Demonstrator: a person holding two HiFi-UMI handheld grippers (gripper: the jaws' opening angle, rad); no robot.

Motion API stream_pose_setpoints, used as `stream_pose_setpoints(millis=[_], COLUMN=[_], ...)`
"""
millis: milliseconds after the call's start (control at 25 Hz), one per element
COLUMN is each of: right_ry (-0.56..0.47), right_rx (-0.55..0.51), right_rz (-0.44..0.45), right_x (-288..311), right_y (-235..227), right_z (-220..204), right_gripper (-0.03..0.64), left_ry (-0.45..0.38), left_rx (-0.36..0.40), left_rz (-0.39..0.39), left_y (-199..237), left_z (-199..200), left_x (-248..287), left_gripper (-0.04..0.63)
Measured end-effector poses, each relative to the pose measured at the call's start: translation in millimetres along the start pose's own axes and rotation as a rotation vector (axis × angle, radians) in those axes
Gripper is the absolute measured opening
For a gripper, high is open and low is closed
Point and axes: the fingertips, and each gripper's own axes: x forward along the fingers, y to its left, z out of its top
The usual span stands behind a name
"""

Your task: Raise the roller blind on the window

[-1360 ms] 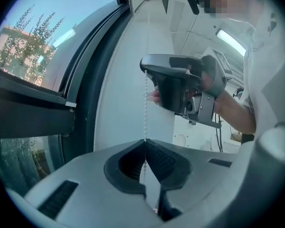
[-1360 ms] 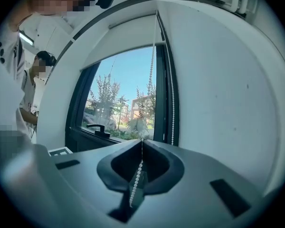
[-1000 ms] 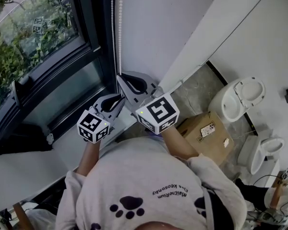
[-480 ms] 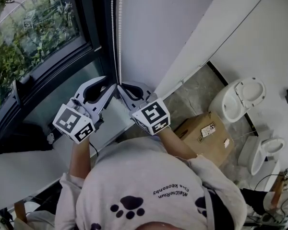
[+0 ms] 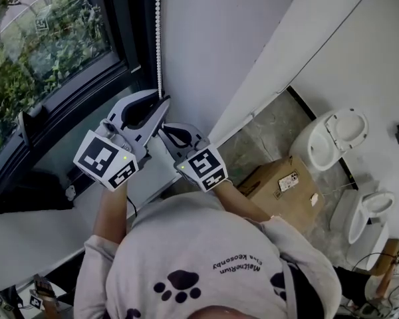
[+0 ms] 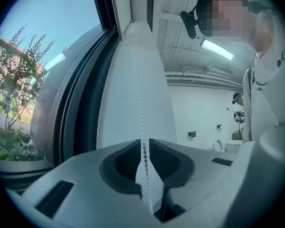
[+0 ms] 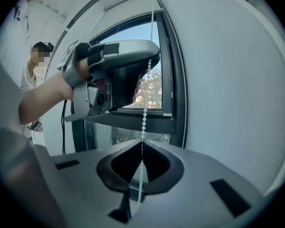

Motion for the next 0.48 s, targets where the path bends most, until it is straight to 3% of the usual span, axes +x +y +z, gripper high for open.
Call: stream_pose_setpoints(millis=[240,480], right_ry=[0.005,0.089], right_rx=[0.005,0.037], right_rz=[0.001,-0.007], right_x=[1.0,3.6], right_y=[-0.6,-7.6], right_z=[-2.5,-43.7], right_gripper=[0.009,0.009], left_ry=[0.054,0.109], left_rx=[0.016,-0.018], left_rz=[-0.011,-0.018], left_y=[0.5,-0.7], left_z=[0.9,-35.8], left_x=[4.2,4.2], left_gripper=[0.021,0.02])
